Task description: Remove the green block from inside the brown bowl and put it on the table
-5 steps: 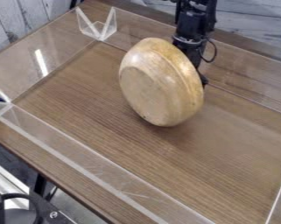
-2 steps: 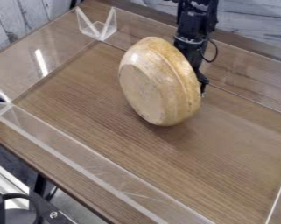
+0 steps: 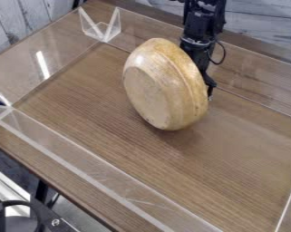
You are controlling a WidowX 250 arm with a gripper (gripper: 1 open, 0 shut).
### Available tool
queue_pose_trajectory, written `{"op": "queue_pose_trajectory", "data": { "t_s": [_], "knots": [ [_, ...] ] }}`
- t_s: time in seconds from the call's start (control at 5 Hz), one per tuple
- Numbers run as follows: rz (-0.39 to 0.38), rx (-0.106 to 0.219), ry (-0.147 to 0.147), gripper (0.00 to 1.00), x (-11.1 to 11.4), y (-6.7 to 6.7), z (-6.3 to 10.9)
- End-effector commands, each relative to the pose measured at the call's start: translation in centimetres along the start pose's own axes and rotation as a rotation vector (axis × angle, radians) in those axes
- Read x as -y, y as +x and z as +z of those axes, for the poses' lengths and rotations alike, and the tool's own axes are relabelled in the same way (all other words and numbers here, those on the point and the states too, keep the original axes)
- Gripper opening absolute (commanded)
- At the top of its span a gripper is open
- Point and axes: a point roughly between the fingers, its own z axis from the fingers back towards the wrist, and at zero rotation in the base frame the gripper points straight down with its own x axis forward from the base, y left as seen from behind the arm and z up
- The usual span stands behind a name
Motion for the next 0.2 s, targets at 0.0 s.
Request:
{"op": "queue_pose_trajectory", "data": {
  "t_s": [0.0],
  "knots": [
    [-0.007, 0.007, -0.001, 0.0, -0.3, -0.01, 0.18]
  ]
}}
